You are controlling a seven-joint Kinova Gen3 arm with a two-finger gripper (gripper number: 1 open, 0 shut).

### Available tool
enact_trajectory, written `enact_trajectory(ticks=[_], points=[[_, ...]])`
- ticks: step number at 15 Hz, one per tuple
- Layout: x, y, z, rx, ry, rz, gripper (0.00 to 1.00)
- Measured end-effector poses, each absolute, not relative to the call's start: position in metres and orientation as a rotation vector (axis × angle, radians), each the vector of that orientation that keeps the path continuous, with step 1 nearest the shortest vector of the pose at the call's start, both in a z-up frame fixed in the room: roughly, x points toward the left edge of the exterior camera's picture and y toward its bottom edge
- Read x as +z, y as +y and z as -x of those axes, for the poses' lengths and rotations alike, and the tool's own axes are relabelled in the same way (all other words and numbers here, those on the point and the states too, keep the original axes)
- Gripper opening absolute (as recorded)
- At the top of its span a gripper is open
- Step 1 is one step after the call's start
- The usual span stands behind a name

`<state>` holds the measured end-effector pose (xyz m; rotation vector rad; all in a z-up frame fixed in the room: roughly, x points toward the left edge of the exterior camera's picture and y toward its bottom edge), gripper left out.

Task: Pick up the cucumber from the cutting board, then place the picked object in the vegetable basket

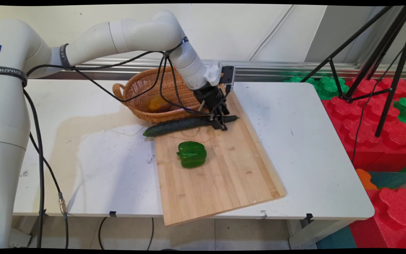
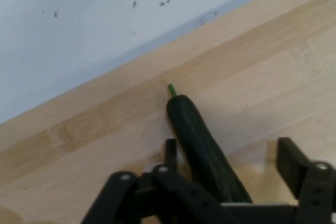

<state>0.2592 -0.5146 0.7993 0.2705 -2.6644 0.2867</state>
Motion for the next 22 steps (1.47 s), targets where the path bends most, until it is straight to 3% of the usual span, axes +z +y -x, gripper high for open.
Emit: enact_trajectory(ticks=[12,22], points=[[0.804,-0.518,-0.25,0.297,-2.634,-0.335,0.0],[0.844,-0.506,-0.256,0.322,-2.493,-0.504,0.0]])
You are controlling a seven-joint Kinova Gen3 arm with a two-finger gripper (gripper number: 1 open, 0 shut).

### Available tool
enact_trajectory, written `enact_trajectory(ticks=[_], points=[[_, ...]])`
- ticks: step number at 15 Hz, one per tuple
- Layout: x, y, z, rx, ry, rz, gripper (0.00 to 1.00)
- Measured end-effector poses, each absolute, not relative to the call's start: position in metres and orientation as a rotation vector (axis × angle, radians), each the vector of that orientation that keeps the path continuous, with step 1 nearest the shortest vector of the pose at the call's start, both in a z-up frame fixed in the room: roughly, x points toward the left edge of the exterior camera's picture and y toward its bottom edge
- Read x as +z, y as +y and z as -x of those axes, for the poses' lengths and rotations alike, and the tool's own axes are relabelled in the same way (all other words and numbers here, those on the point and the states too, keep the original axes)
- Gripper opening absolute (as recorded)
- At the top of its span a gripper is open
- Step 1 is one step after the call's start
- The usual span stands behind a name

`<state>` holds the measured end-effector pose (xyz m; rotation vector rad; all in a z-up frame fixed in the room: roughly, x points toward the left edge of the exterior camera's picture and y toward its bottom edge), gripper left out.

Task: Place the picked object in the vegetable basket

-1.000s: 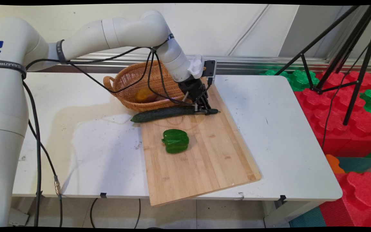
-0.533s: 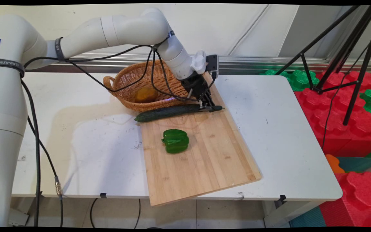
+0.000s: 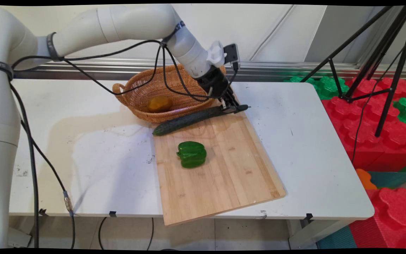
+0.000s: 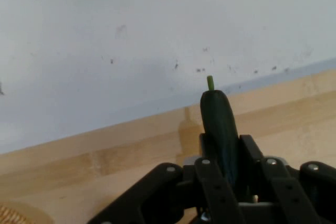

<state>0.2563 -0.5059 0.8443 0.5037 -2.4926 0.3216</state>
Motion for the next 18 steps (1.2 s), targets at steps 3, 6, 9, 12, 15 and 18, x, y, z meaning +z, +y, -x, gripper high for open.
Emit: enact_trajectory(ticks=[3,6,9,12,15,18], points=[[0.864,-0.495,-0.266,0.329,-2.446,-0.544,0.0],[0.886,-0.483,-0.28,0.333,-2.408,-0.577,0.0],[0.903,-0.473,-0.292,0.337,-2.383,-0.595,0.0],[0.924,-0.462,-0.304,0.341,-2.358,-0.604,0.0],[0.948,-0.45,-0.318,0.346,-2.336,-0.609,0.0],[0.969,-0.442,-0.332,0.359,-2.325,-0.612,0.0]])
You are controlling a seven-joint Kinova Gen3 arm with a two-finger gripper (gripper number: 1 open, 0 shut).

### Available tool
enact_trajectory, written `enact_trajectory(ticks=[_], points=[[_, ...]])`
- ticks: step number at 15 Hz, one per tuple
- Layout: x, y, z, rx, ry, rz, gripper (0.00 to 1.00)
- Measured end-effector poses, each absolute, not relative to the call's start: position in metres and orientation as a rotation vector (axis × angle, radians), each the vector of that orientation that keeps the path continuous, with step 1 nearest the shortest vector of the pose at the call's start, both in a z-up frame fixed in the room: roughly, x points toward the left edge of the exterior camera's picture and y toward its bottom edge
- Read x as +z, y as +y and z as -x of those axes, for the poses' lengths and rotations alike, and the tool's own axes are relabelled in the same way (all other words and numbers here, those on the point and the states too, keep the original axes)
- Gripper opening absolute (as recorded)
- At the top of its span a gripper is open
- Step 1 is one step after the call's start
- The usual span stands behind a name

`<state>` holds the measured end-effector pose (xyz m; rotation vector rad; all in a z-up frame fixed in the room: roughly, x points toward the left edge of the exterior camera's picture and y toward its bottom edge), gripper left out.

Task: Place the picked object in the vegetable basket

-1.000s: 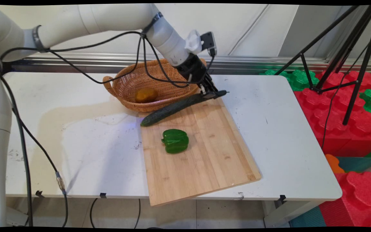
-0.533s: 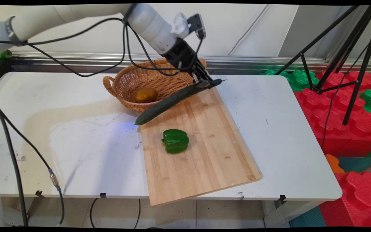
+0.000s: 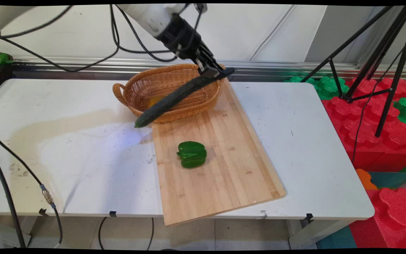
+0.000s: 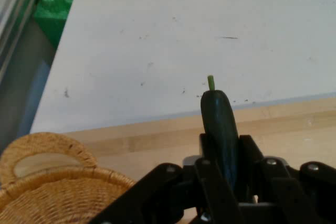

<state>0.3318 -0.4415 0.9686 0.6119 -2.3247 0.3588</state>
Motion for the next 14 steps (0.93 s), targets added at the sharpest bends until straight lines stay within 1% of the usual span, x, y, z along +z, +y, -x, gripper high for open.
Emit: enact_trajectory(ticks=[7,11,14], points=[[1.006,-0.438,-0.366,0.423,-2.319,-0.619,0.0],[1.017,-0.445,-0.391,0.483,-2.332,-0.629,0.0],[1.016,-0.454,-0.406,0.524,-2.339,-0.633,0.0]])
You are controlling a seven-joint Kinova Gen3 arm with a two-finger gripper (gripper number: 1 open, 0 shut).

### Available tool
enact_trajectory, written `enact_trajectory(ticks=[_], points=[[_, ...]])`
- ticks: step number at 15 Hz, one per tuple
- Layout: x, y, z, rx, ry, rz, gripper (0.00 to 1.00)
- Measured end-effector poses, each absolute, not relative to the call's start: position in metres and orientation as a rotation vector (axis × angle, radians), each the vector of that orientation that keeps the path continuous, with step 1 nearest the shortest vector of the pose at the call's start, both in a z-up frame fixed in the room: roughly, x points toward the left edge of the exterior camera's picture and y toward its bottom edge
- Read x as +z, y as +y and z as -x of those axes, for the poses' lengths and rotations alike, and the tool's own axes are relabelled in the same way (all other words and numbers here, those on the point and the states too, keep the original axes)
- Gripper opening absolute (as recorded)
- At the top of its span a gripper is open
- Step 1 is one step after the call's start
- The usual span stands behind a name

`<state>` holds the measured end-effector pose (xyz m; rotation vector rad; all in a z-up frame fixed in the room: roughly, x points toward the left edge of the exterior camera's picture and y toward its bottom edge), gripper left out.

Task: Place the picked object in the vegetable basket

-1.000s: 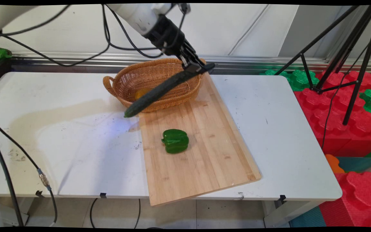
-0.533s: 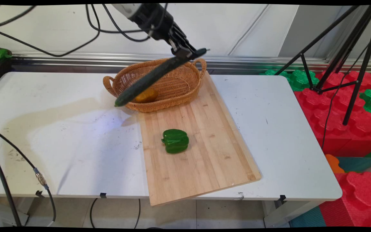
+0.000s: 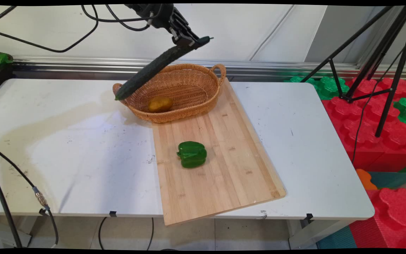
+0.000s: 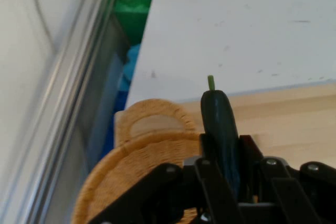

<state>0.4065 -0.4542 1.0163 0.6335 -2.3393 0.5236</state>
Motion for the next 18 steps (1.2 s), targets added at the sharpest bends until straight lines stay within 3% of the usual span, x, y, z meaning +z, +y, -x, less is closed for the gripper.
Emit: enact_trajectory(ticks=[9,18], points=[[0.995,-0.495,-0.431,0.594,-2.327,-0.641,0.0],[0.951,-0.535,-0.432,0.572,-2.297,-0.701,0.0]])
